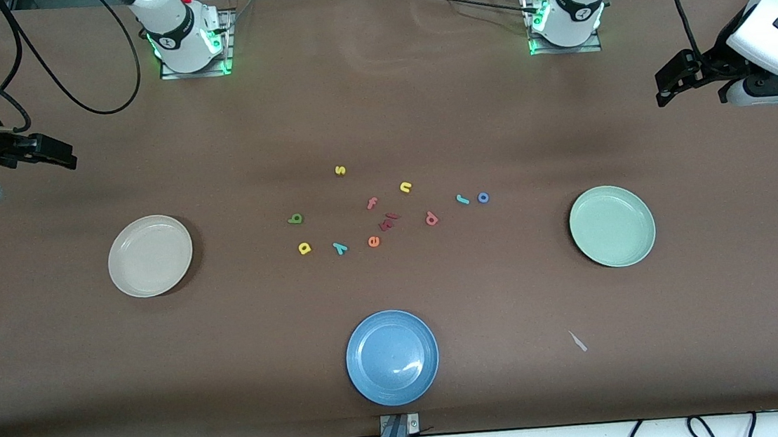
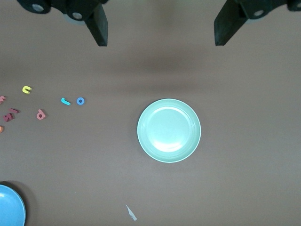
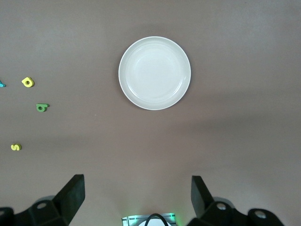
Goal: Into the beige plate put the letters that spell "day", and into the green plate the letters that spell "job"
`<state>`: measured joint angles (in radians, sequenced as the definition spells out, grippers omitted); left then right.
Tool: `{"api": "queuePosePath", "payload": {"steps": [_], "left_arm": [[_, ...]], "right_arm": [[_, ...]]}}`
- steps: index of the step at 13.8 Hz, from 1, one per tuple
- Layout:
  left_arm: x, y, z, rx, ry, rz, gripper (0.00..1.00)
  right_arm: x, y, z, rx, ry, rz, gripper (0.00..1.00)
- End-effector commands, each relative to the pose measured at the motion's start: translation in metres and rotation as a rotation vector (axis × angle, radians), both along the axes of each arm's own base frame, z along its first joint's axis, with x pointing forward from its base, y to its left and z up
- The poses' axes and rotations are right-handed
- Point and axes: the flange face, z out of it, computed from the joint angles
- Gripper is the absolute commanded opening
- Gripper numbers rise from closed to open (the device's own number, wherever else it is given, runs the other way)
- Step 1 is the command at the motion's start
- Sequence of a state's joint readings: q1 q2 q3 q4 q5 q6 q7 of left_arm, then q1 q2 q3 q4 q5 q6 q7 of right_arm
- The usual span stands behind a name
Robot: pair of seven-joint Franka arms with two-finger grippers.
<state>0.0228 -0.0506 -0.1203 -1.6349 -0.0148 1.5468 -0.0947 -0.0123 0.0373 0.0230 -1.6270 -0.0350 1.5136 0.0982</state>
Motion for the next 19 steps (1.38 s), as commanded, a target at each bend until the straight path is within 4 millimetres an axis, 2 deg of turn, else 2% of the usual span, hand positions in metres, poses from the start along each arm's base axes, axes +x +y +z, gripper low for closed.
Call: {"api": "queuePosePath", "payload": {"steps": [1, 19], "left_arm": [[-0.0021, 0.0015, 0.0031, 0.017, 0.004, -0.016, 1.0], [-0.0003, 0.0001, 0.0117, 0.018, -0.012, -0.019, 1.0]], "right_arm": [[-0.0014, -0.0028, -0.0007, 0.007, 0.0, 0.013, 1.0], [-0.001, -0.0032, -0.0005, 0.004, -0.003, 0.014, 1.0]]}}
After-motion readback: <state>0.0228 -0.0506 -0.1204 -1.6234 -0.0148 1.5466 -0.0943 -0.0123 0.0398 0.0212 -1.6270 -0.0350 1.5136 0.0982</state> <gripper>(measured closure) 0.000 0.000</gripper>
